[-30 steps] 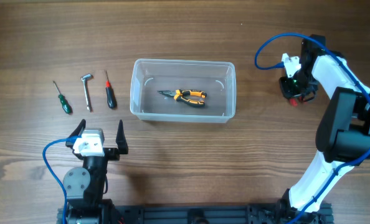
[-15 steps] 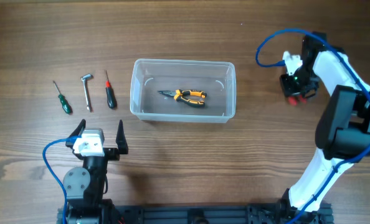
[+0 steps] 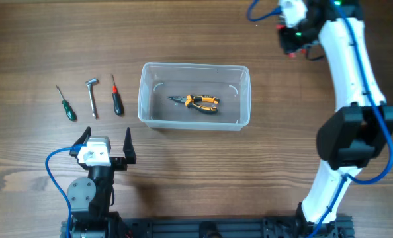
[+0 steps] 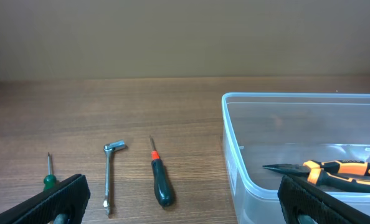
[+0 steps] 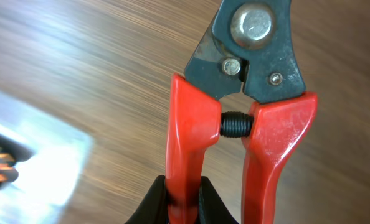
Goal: Pack container
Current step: 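Grasp the red-handled cutters with the right gripper and lift, then carry the red cutters into the container and release them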
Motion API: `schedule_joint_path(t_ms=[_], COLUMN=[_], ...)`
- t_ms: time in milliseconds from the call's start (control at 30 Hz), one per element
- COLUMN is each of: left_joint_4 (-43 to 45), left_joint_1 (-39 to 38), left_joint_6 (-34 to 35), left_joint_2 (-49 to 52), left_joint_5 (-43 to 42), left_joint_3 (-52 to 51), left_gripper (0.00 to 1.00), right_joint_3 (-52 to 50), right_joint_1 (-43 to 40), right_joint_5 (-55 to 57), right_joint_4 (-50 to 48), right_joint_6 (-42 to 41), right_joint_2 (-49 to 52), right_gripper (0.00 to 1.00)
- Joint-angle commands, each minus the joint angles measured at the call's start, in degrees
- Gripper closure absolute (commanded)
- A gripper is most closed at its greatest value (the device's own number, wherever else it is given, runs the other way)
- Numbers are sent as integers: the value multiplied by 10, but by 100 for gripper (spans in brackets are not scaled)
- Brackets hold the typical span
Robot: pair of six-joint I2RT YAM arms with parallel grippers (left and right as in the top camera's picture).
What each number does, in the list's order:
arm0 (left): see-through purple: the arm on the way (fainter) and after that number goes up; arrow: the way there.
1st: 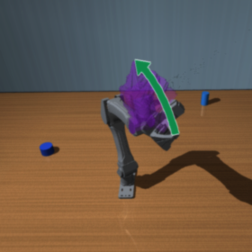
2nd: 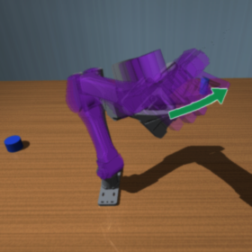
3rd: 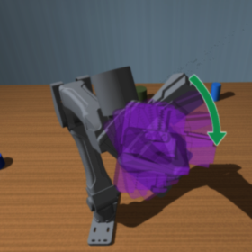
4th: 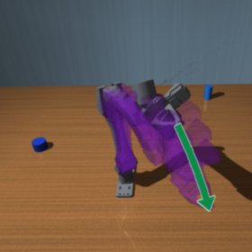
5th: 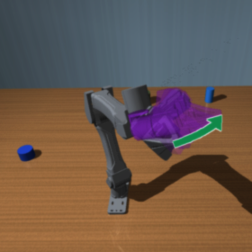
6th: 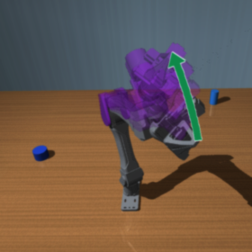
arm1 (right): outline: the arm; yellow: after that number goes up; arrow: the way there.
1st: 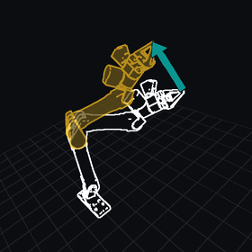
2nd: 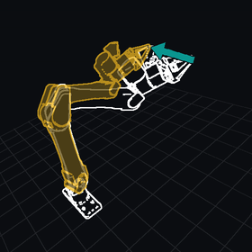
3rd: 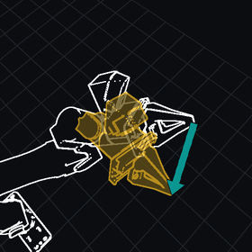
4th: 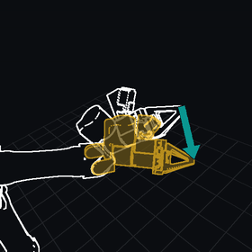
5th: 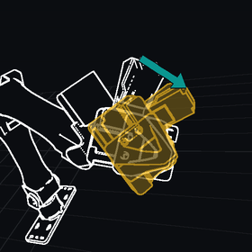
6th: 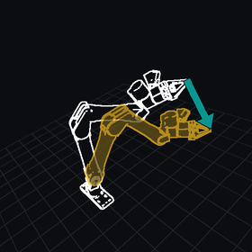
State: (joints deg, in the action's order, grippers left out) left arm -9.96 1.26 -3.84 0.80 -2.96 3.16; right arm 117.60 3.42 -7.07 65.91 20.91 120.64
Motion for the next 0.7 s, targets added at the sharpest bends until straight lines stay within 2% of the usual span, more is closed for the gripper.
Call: schedule_joint_path(t_ms=[0, 200, 400, 667], left_joint_4=[1, 1, 1, 1], left_joint_1=[5, 5, 5, 5], left_joint_6=[-7, -7, -7, -7], left_joint_2=[-4, -4, -4, -4], left_joint_5=[-9, -9, -9, -9], left_joint_3=[-3, -3, -3, -3], left_gripper=[0, 0, 0, 0], right_joint_3=[37, 37, 37, 2], right_joint_1=[66, 171, 249, 287], right_joint_5=[-29, -35, -35, -40], right_joint_4=[8, 35, 74, 92], right_joint_6=[4, 63, 66, 105], right_joint_2=[-17, -21, -21, -20], right_gripper=[96, 96, 96, 96])
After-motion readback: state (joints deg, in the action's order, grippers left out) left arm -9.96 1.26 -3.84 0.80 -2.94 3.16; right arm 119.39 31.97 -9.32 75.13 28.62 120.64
